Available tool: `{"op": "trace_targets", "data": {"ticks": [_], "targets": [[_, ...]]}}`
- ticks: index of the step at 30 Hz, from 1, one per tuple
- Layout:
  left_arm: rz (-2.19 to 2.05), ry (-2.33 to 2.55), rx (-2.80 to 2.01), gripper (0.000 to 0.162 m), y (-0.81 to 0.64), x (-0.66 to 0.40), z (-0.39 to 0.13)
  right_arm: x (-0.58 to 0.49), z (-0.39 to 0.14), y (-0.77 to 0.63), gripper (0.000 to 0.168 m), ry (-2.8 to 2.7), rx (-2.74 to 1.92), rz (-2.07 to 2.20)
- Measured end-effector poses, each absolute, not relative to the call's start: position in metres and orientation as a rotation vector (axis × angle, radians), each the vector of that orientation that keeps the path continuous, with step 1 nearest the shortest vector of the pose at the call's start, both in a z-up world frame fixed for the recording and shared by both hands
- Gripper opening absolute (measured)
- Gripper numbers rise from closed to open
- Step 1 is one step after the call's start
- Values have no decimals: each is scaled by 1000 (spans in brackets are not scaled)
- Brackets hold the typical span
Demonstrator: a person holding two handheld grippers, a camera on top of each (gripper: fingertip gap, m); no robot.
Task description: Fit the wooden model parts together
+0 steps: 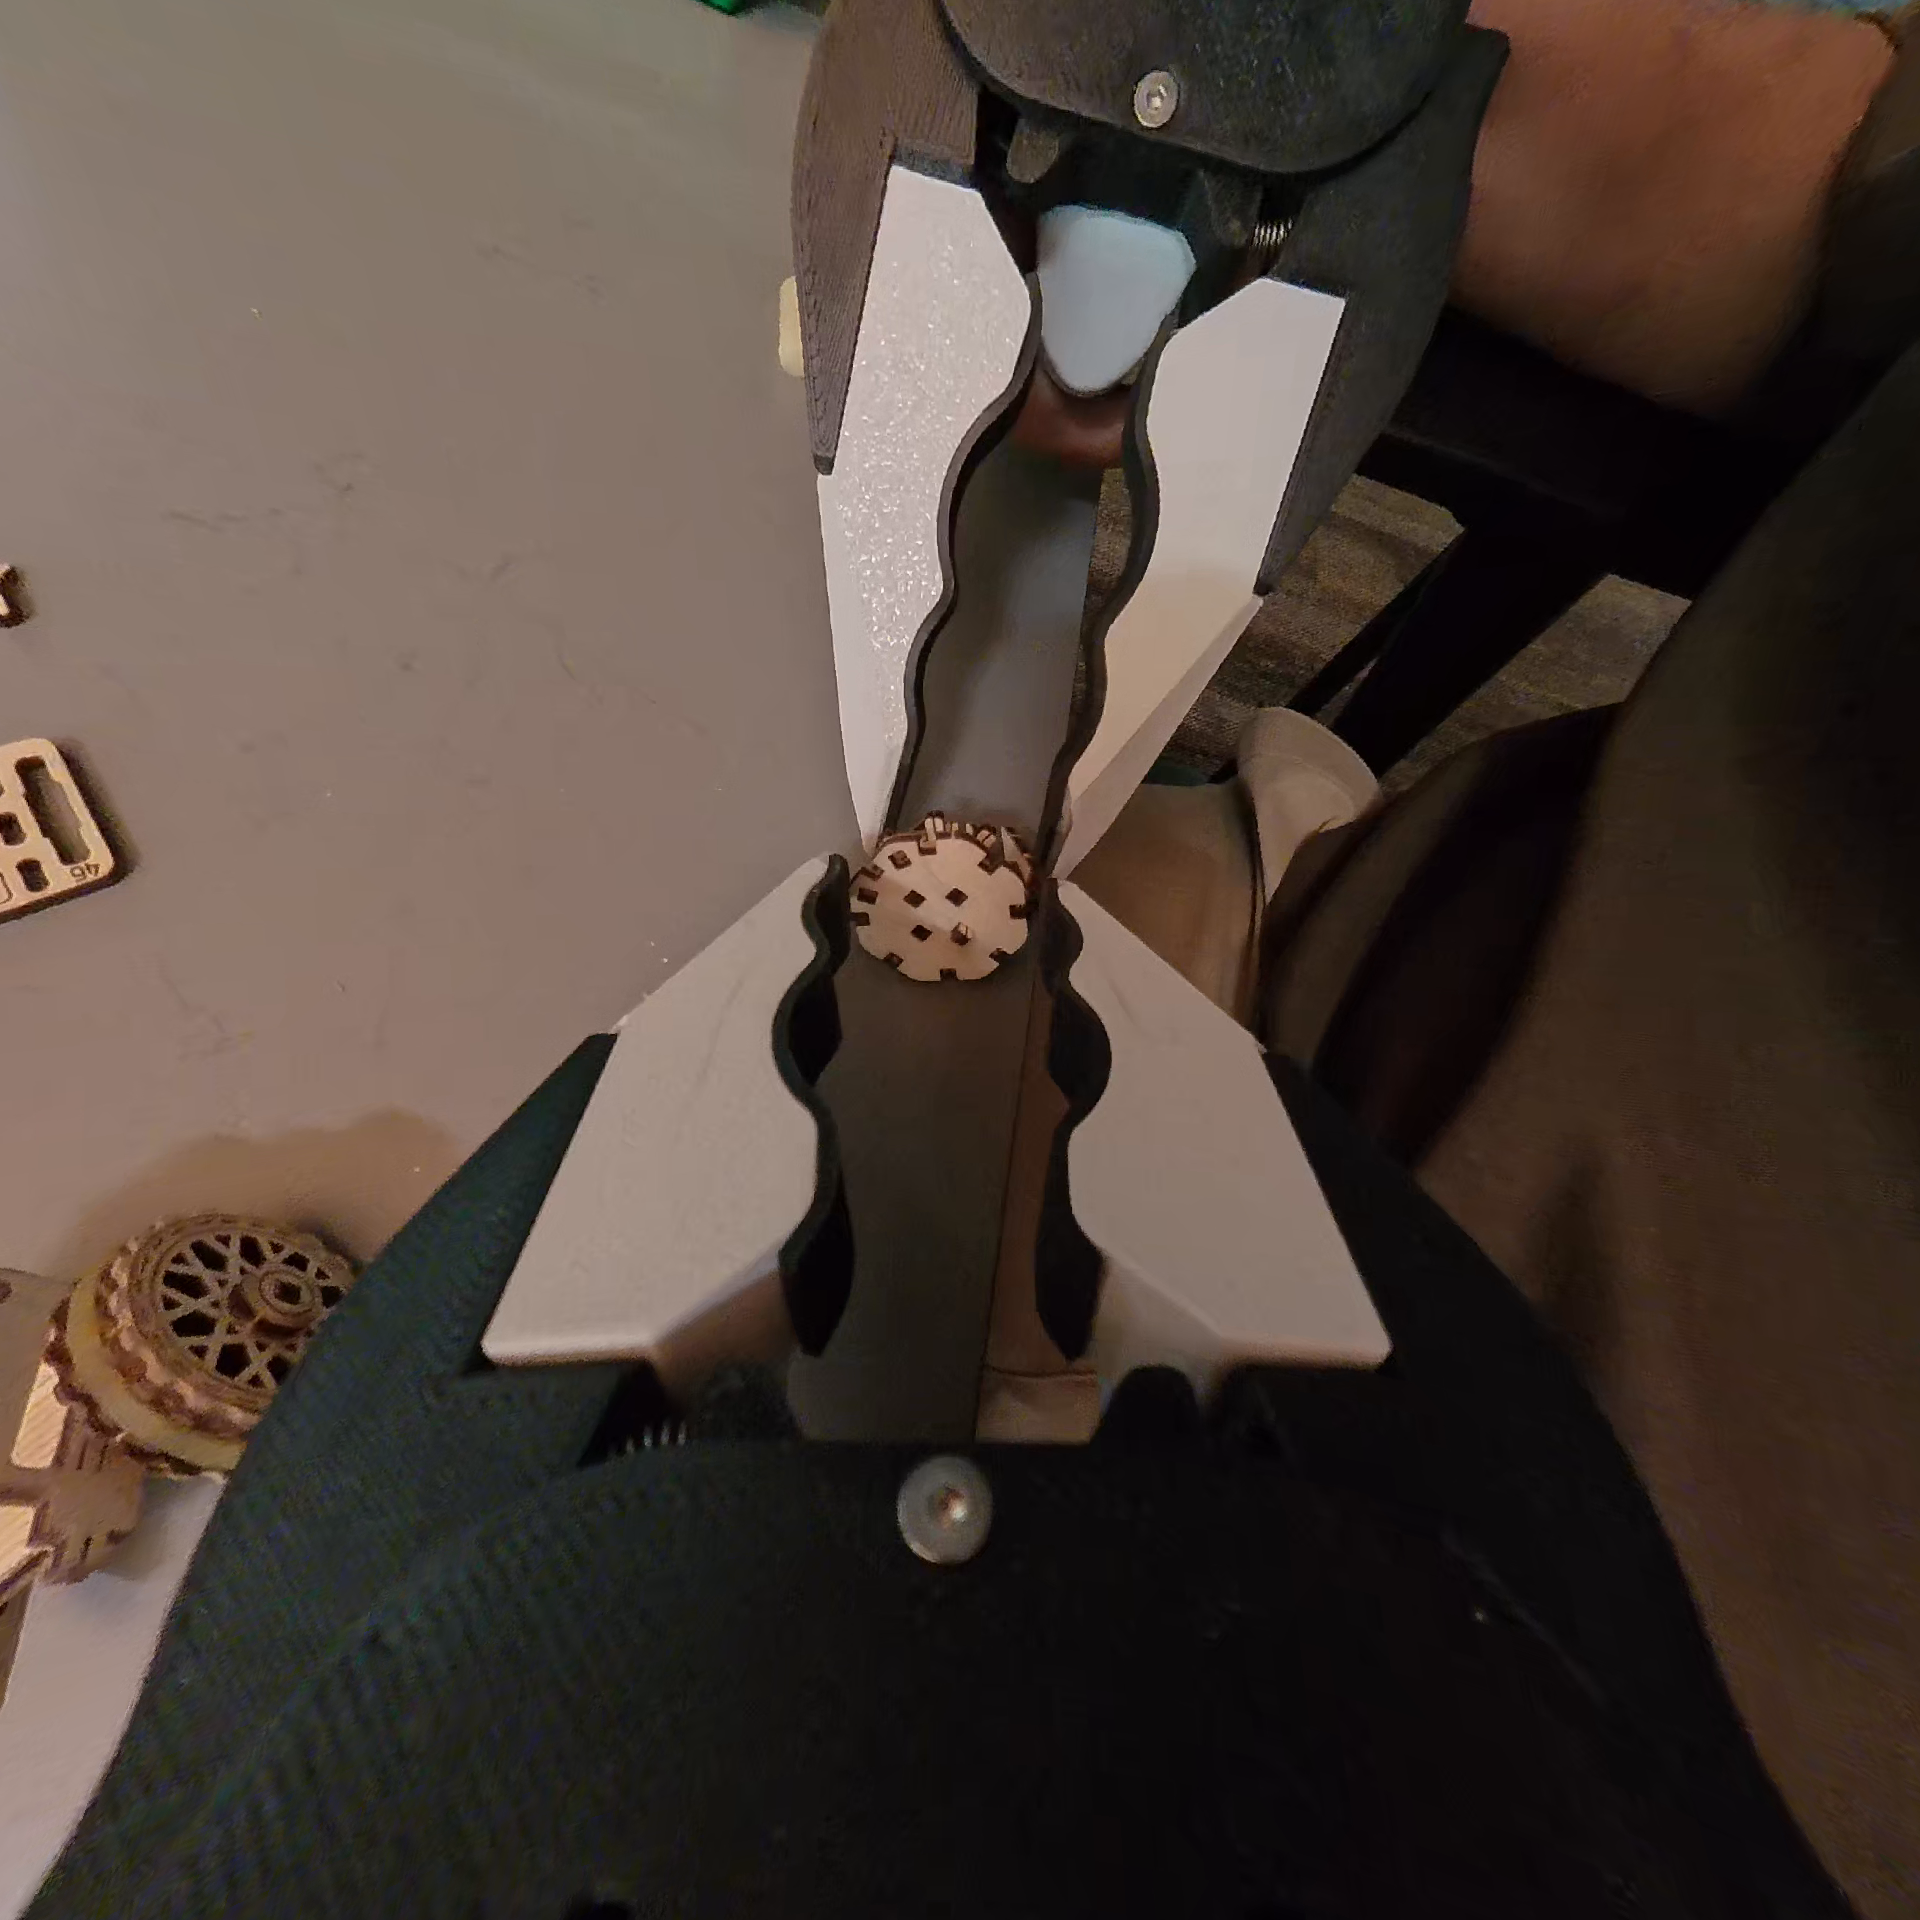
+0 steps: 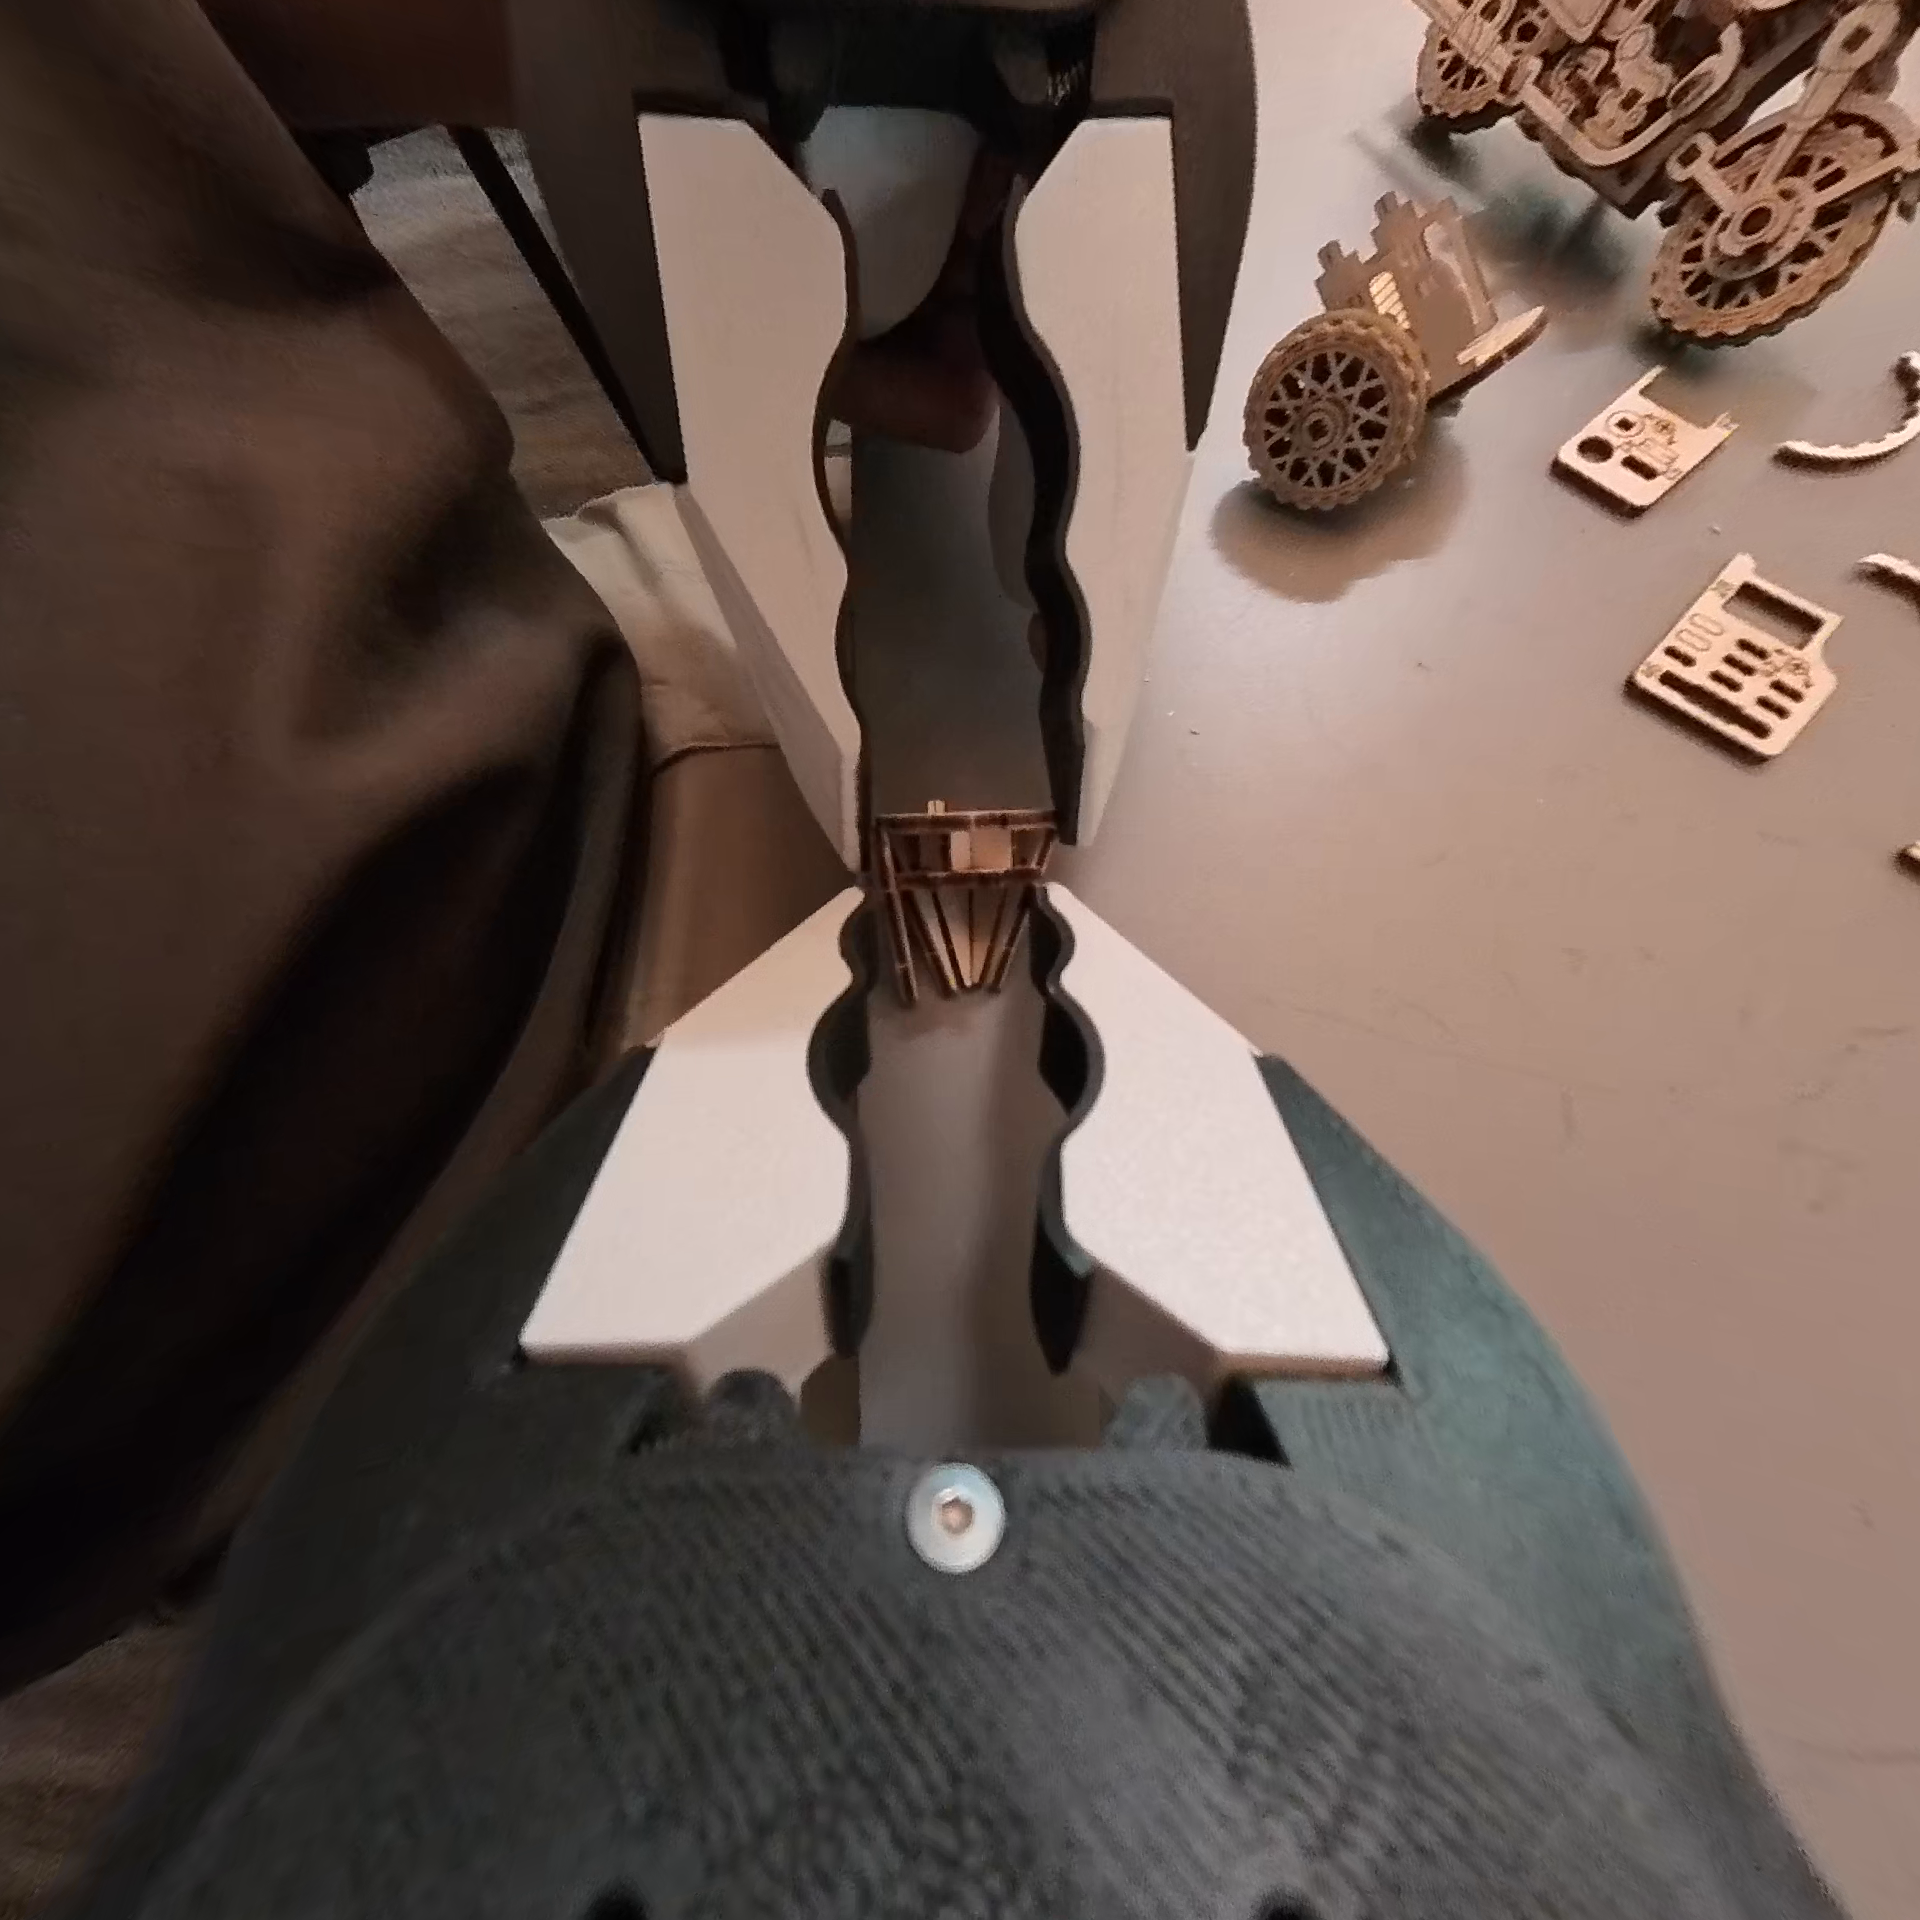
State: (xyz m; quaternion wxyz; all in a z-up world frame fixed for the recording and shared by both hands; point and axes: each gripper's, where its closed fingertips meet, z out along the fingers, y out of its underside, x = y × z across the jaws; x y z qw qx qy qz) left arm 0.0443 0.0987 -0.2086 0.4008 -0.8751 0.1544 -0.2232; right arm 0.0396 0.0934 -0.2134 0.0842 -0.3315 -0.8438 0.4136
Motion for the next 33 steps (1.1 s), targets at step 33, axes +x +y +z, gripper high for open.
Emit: {"op": "trace_targets", "data": {"ticks": [33], "targets": [[-542, 376, -2208, 30, 105, 45, -207, 40, -207, 98, 26, -2701, -941, 1229]]}}
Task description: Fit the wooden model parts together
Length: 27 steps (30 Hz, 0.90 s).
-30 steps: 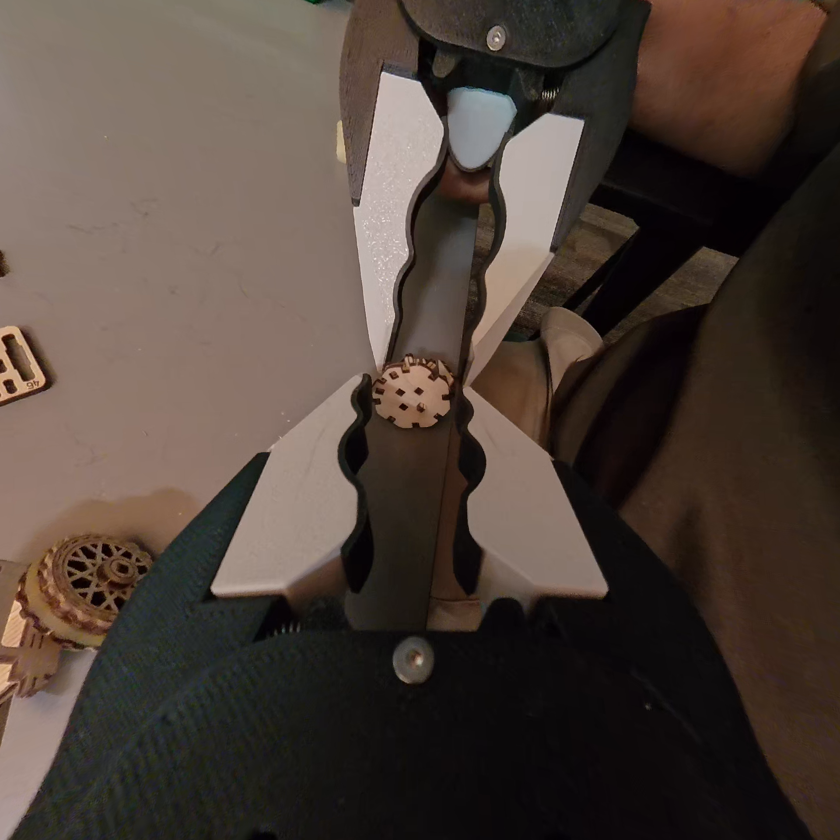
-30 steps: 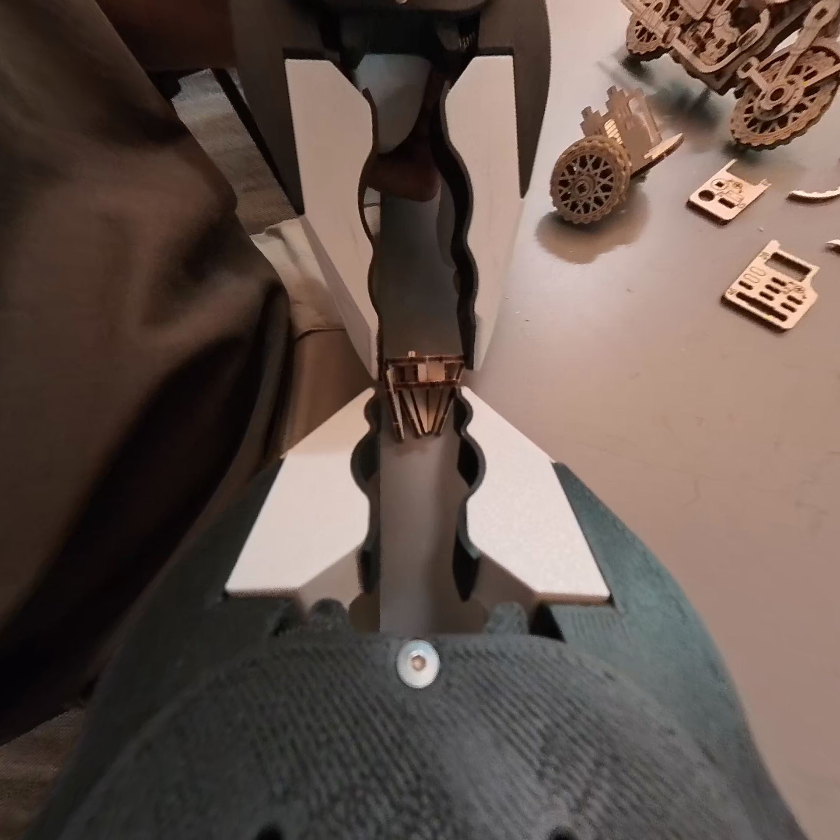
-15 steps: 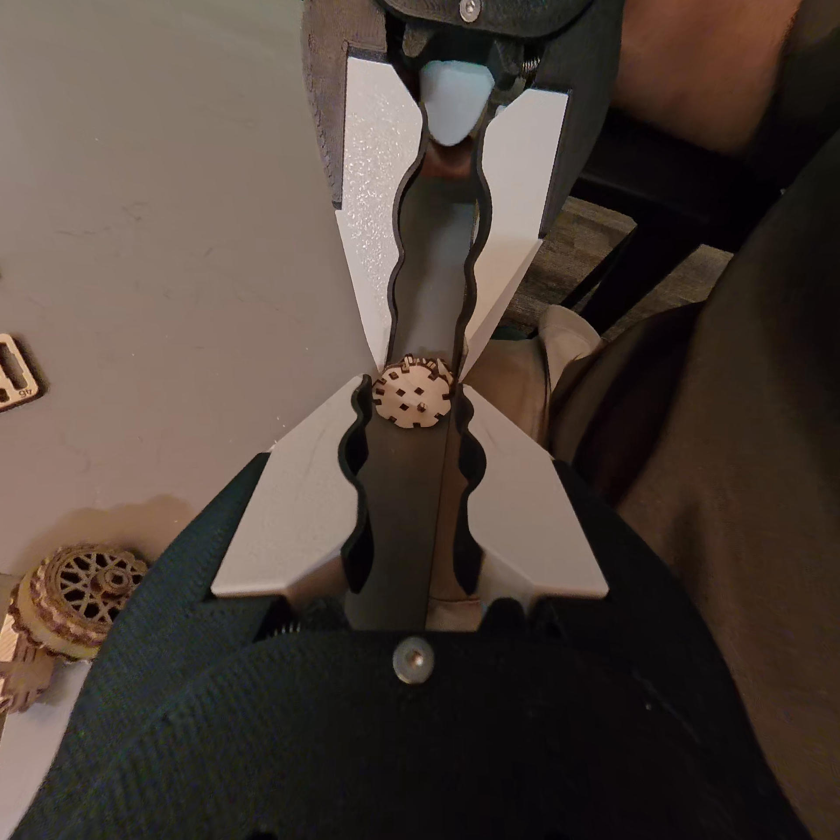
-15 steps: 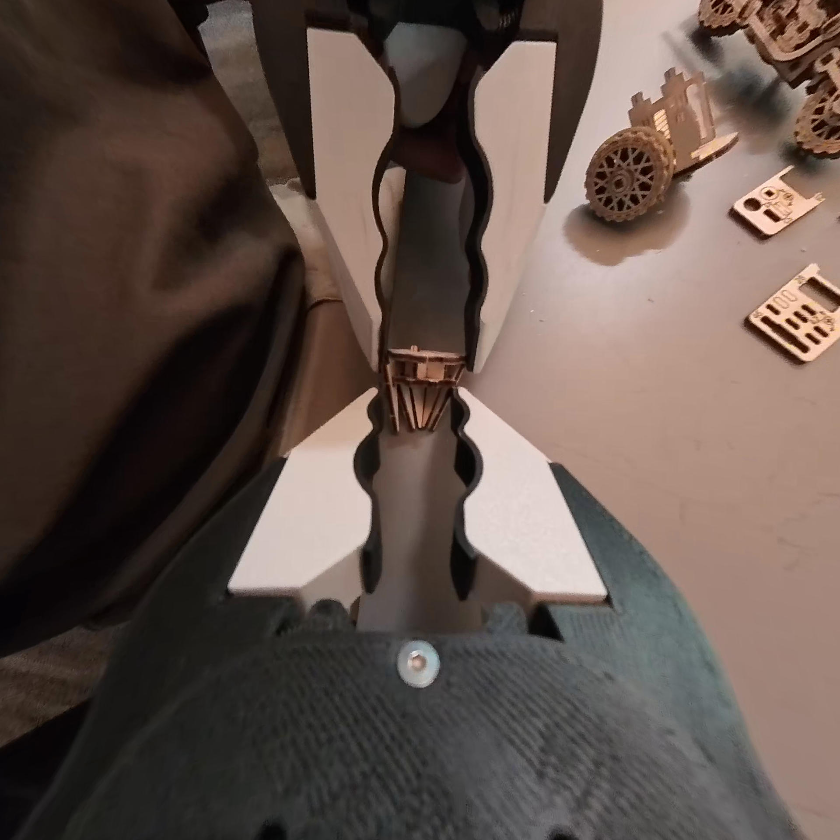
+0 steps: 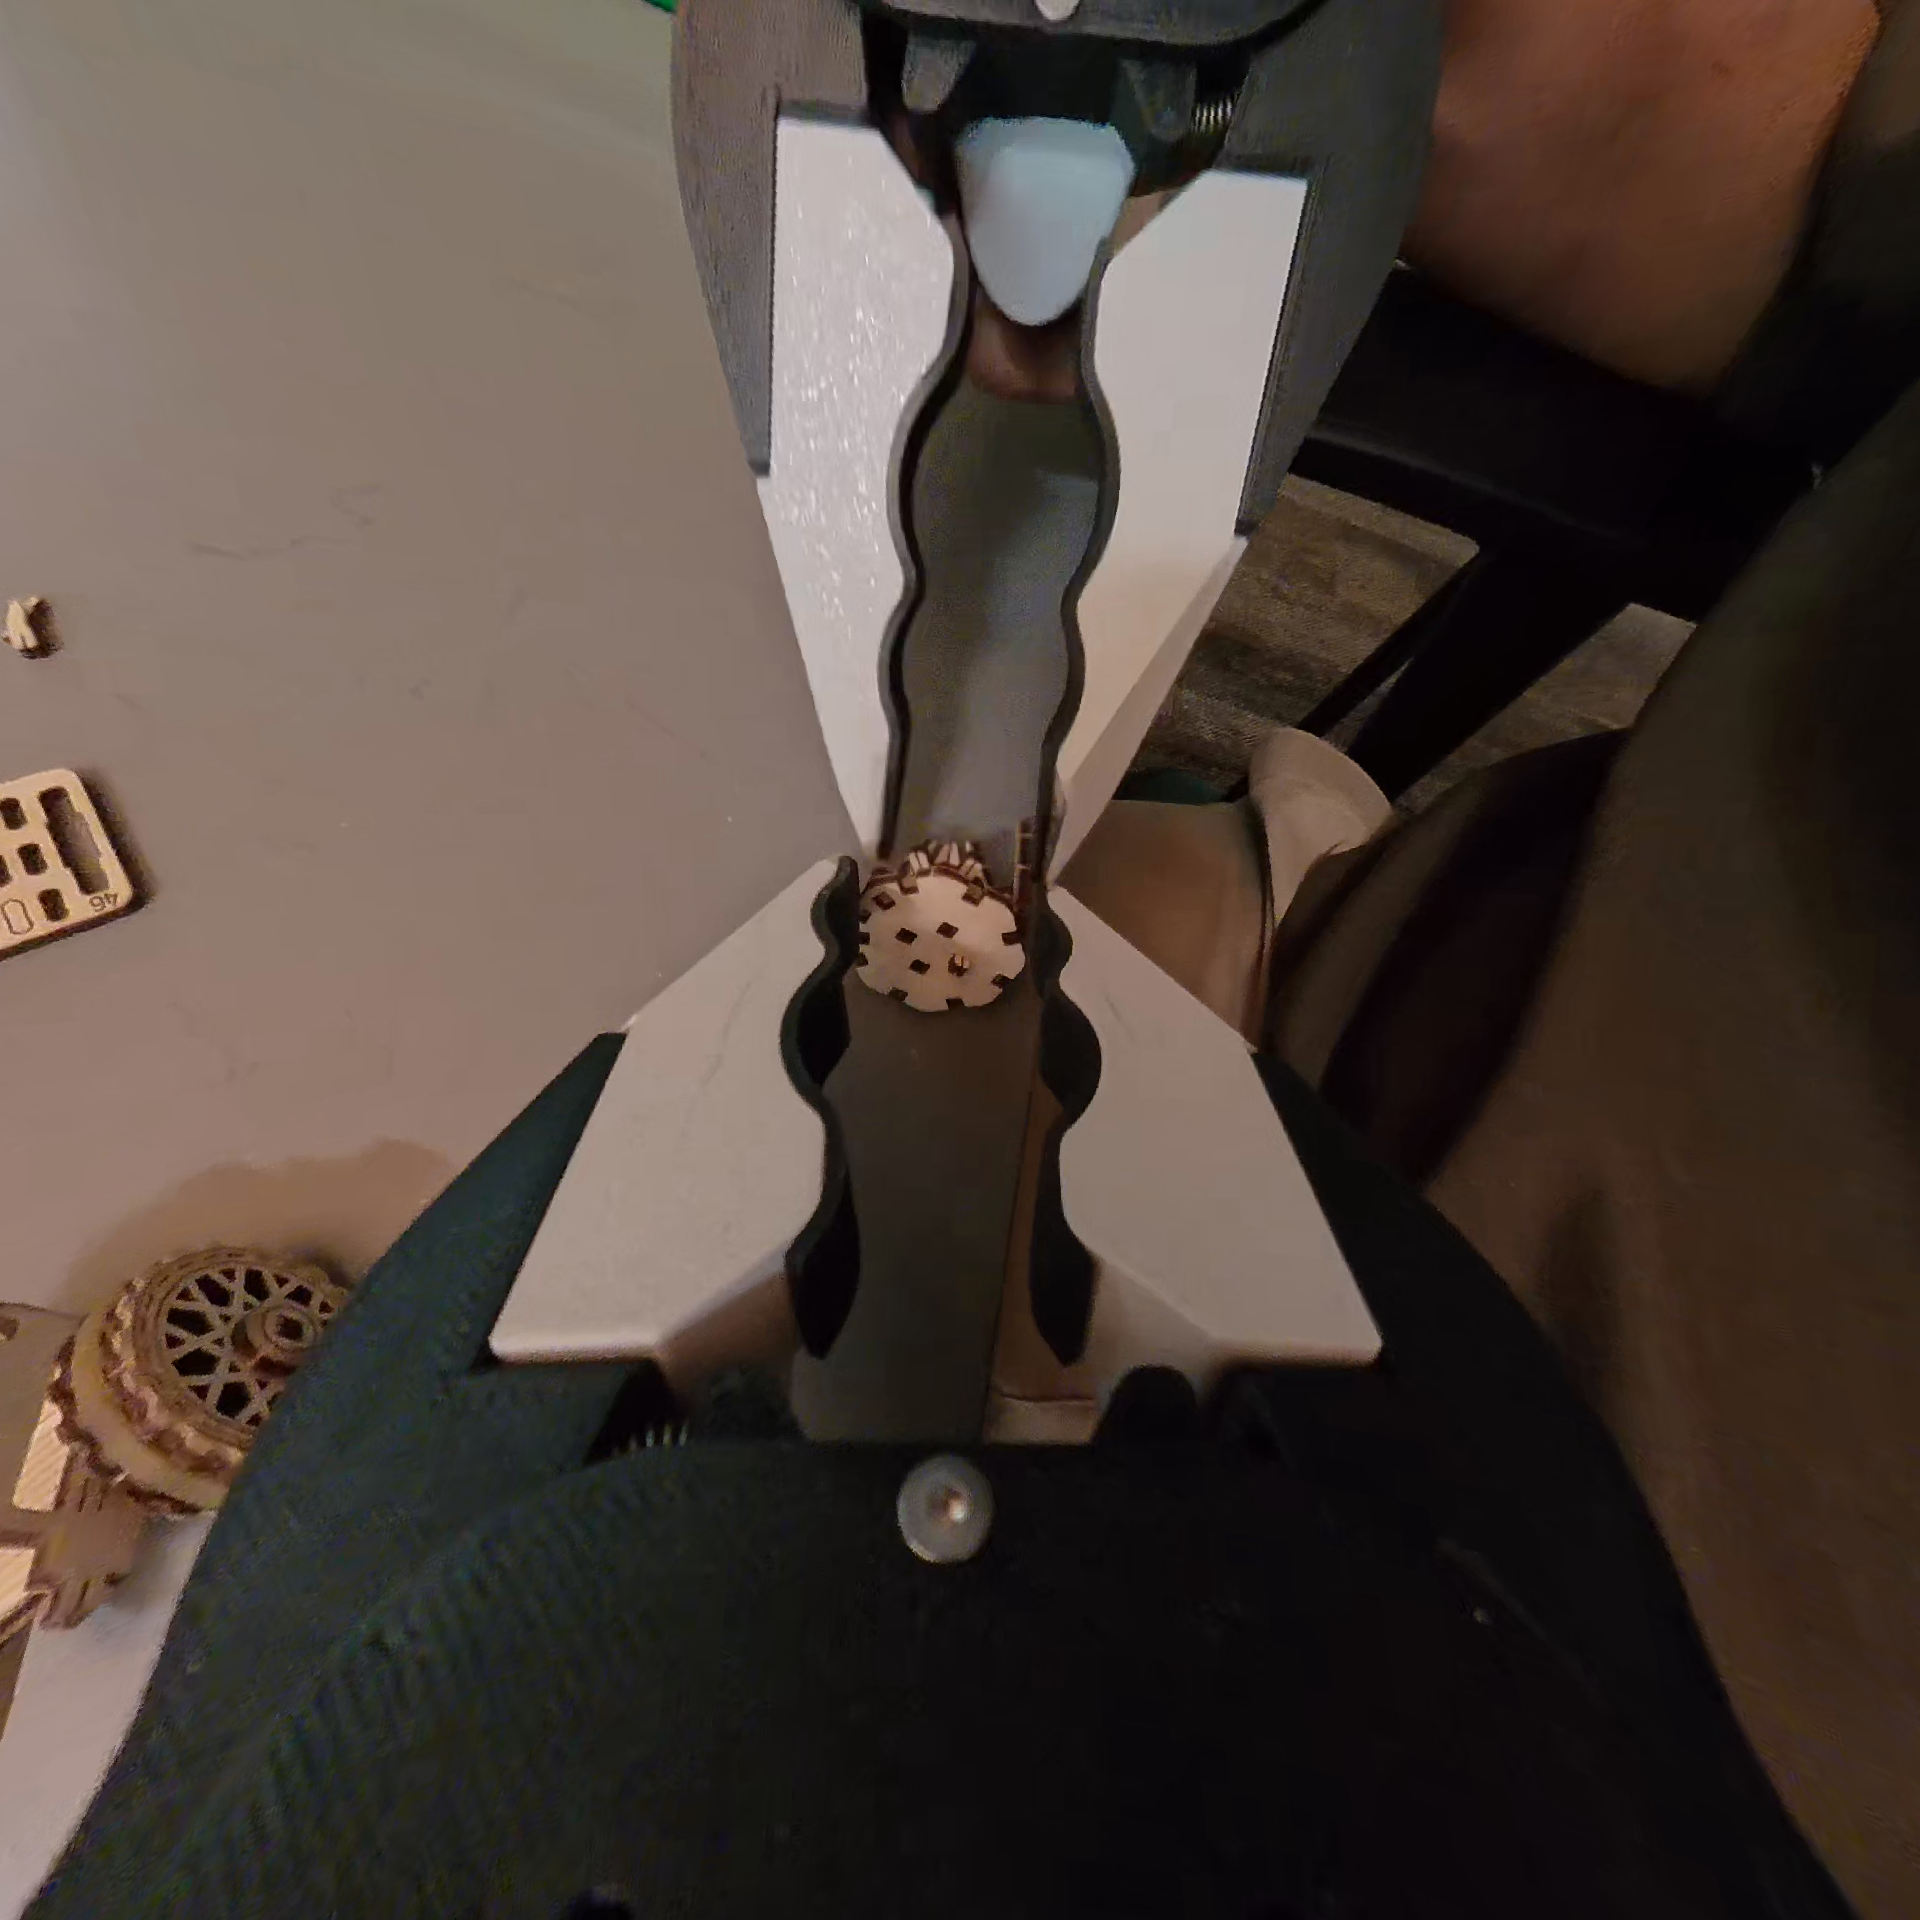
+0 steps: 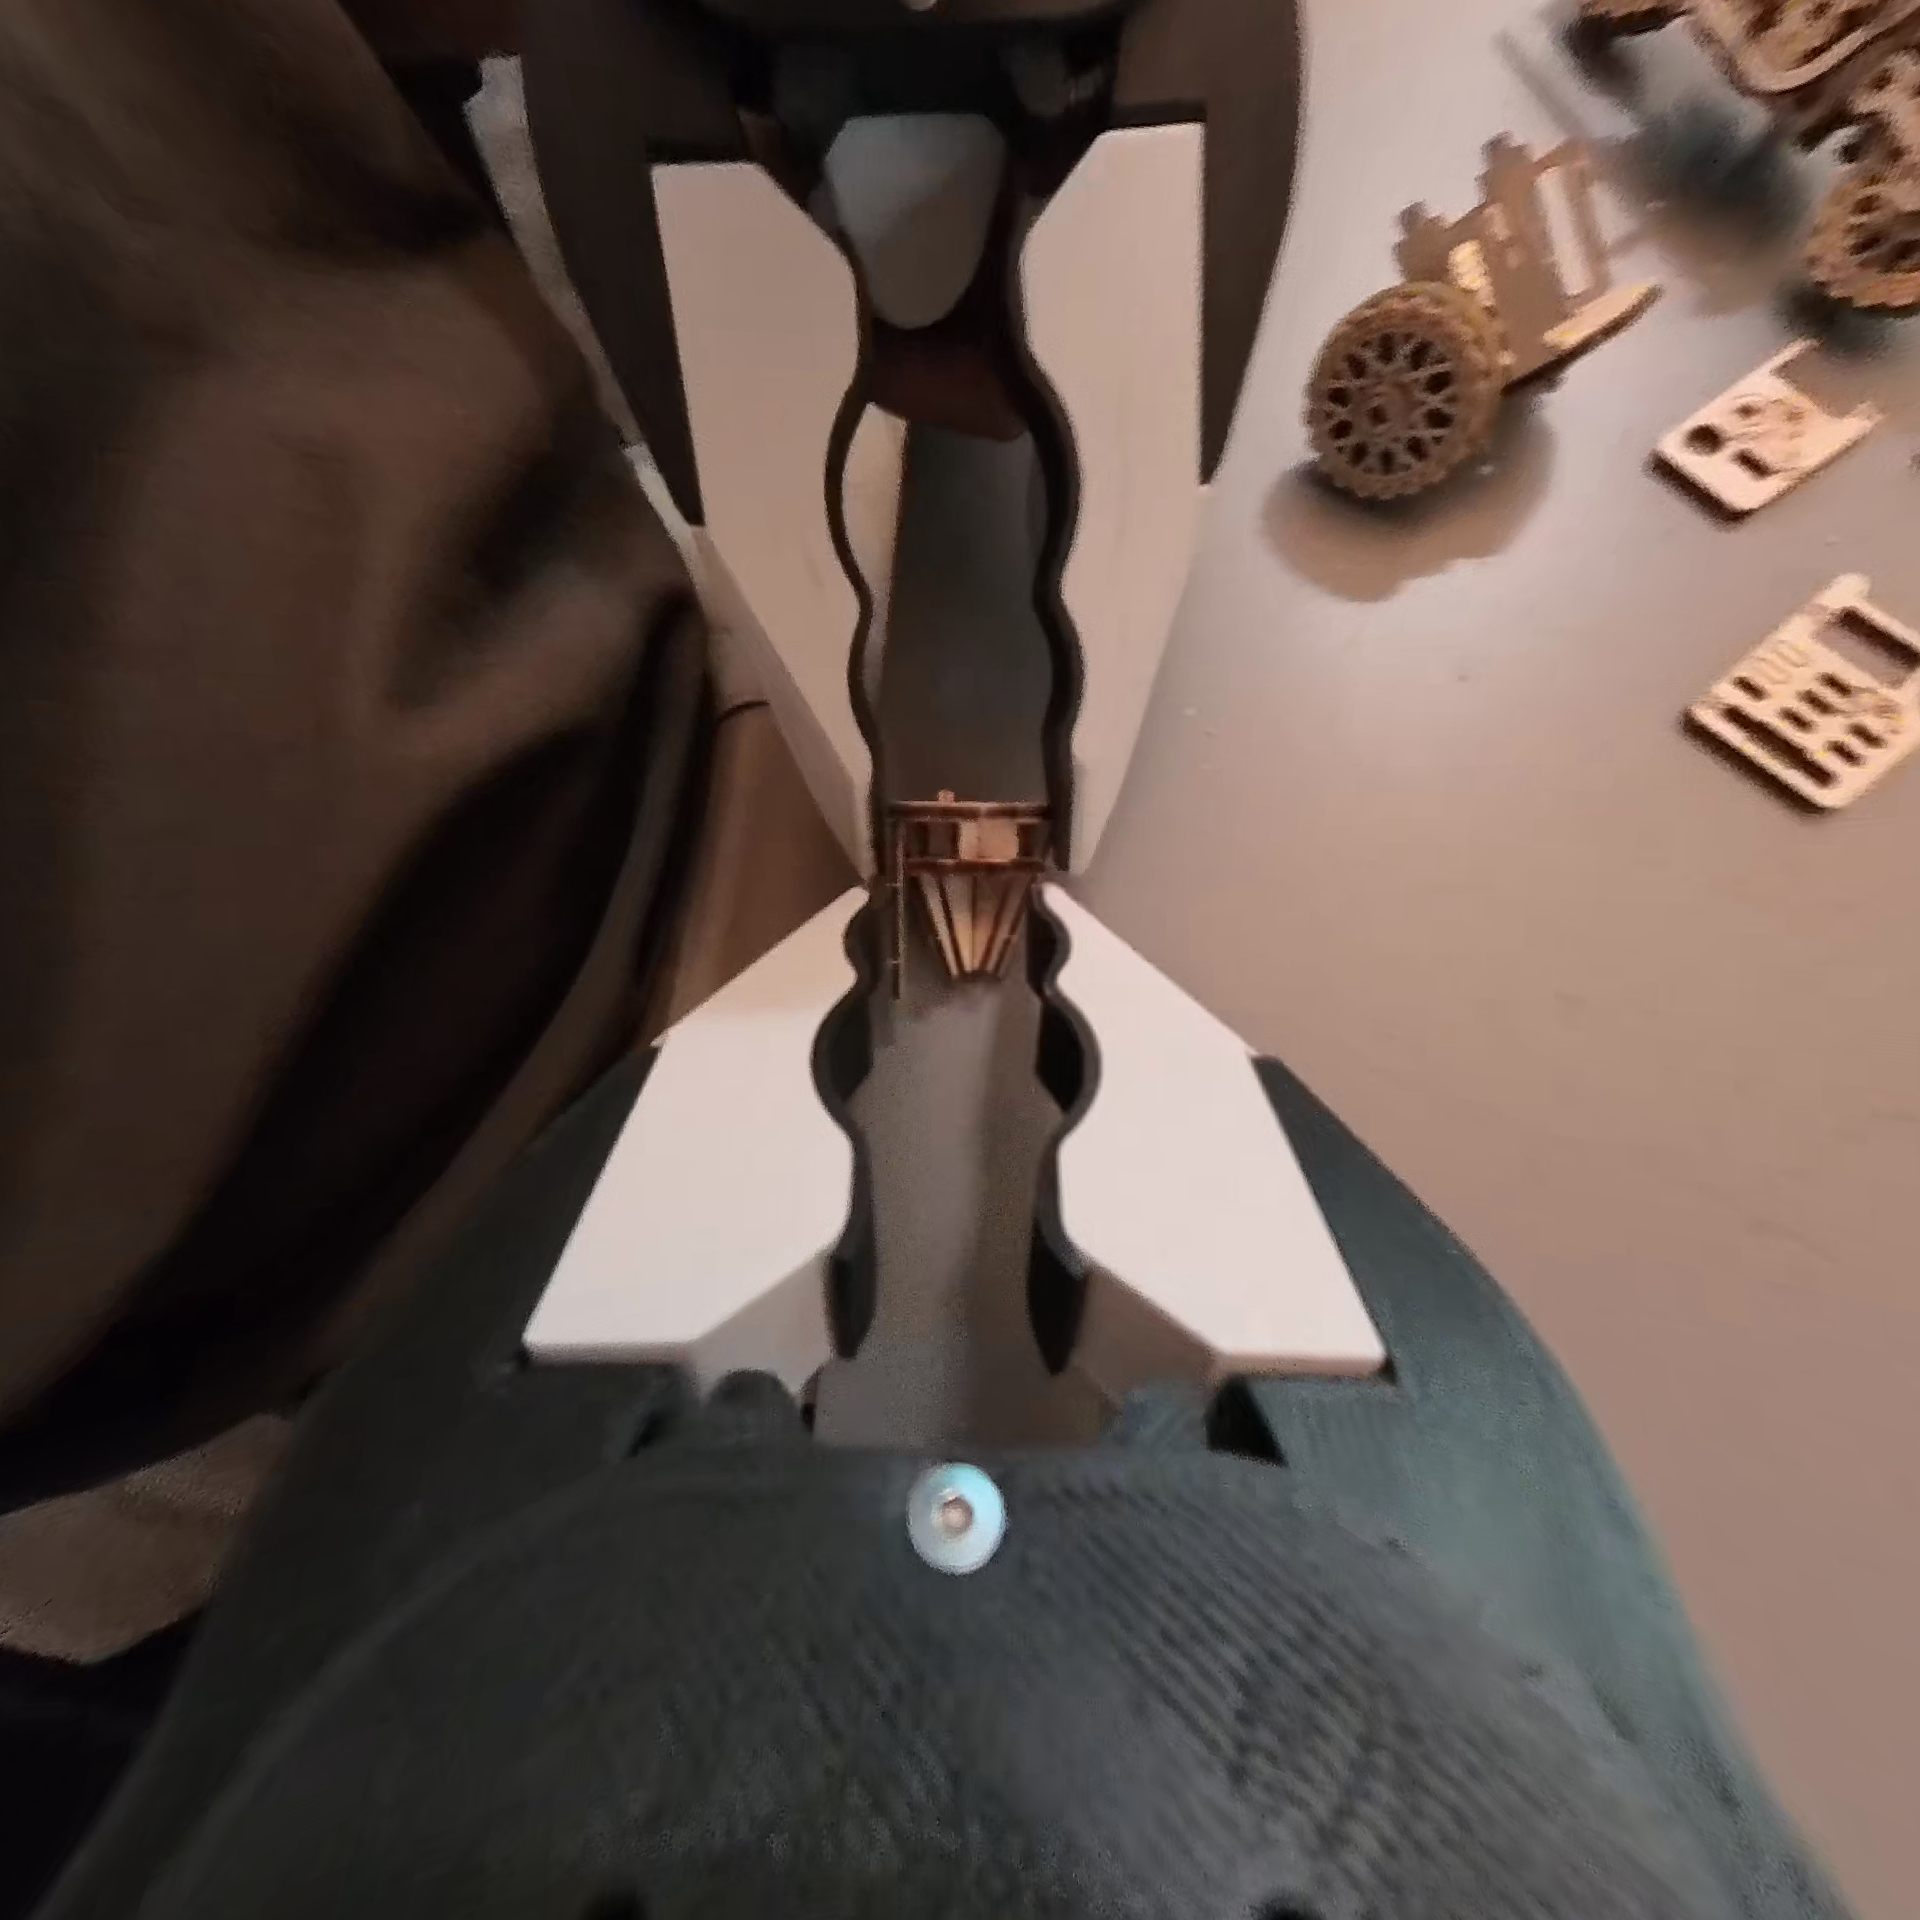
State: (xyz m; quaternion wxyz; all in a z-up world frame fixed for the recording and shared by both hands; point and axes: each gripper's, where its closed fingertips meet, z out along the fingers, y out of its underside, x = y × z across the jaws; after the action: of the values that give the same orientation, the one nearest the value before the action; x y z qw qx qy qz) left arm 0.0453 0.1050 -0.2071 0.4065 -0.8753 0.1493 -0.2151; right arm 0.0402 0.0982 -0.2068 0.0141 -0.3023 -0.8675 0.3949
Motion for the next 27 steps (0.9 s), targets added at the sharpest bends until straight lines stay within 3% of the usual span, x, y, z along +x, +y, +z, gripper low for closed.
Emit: {"op": "trace_targets", "data": {"ticks": [5, 11, 27], "targets": [[-535, 384, -2209, 30, 105, 46, -208, 39, -190, 100, 29, -2571, -971, 1362], [-553, 388, -2209, 30, 104, 47, -208, 39, -213, 98, 43, -2628, -966, 1284], [-617, 328, -2217, 32, 104, 42, -208, 38, -216, 91, 33, -2648, -972, 1345]]}}
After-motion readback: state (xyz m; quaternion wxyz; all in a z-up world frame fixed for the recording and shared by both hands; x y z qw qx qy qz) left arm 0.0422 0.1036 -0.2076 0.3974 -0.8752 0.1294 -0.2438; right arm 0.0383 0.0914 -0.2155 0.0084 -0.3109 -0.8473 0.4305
